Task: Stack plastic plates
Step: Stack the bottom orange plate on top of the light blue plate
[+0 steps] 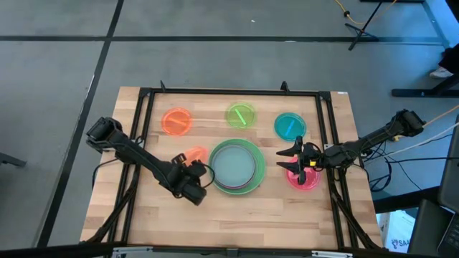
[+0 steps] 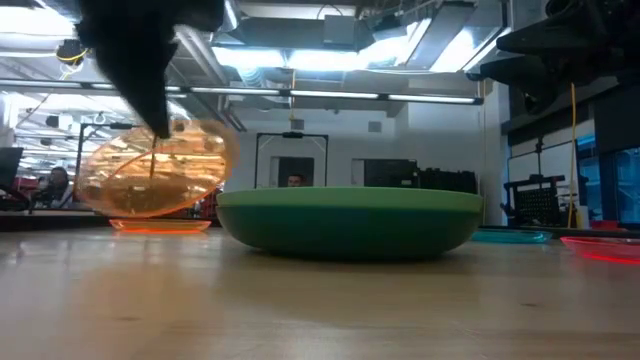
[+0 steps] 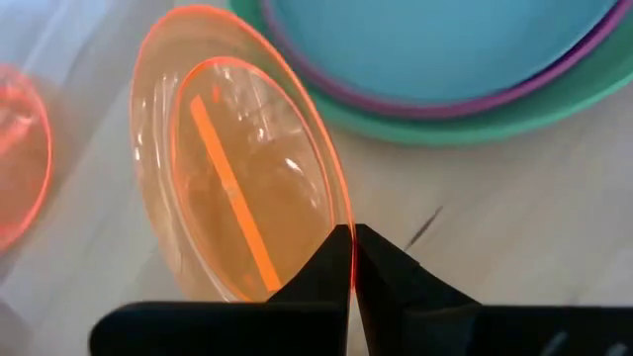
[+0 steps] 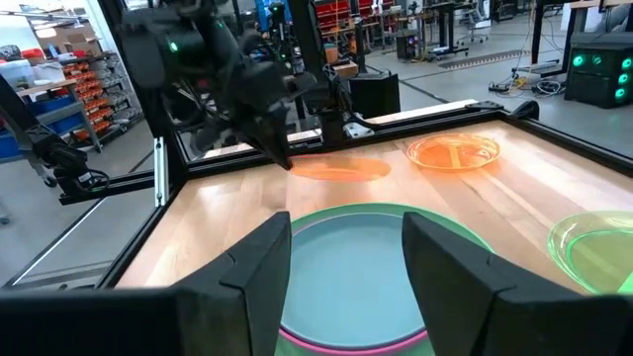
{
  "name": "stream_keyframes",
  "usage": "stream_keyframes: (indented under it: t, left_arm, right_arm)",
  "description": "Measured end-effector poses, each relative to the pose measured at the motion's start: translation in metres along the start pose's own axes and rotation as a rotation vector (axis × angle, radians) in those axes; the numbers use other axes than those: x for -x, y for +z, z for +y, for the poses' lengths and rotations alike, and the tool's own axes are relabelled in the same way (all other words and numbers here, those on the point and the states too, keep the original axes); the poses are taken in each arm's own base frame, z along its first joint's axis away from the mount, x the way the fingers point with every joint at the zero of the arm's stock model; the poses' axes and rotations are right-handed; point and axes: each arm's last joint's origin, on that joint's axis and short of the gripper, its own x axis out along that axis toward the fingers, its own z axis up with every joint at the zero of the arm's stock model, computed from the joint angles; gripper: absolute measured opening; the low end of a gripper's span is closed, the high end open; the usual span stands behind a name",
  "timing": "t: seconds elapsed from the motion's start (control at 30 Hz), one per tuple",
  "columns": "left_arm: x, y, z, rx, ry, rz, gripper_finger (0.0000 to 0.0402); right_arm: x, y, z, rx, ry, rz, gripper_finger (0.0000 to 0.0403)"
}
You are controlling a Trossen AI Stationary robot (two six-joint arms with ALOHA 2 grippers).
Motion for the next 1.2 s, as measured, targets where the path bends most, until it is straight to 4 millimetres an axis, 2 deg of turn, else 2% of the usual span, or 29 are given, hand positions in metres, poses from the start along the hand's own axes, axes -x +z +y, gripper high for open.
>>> stream_keyframes:
  t: [0.2,0.6,0.9,1.2]
  left_arm:
    - [0.015,0.019,-0.011,-0.042,-0.081,-0.141,0.0006]
    - [0.017,0.051,-0.026,-0.15,-0.244,-0.348,0.0006]
    - [-0.004,0.058,-0.02,-0.158,-0.263,-0.385,0.0006]
    - [-0.026,0.049,-0.012,-0.135,-0.23,-0.34,0.0006]
  right_arm:
    - [0.0,0.0,0.0,0.0,0.0,0.0,0.0188]
    - [0.0,0.0,0.0,0.0,0.0,0.0,0.0188]
    - [0.0,0.0,0.0,0.0,0.0,0.0,0.0188]
    - [0.0,0.0,0.0,0.0,0.0,0.0,0.0188]
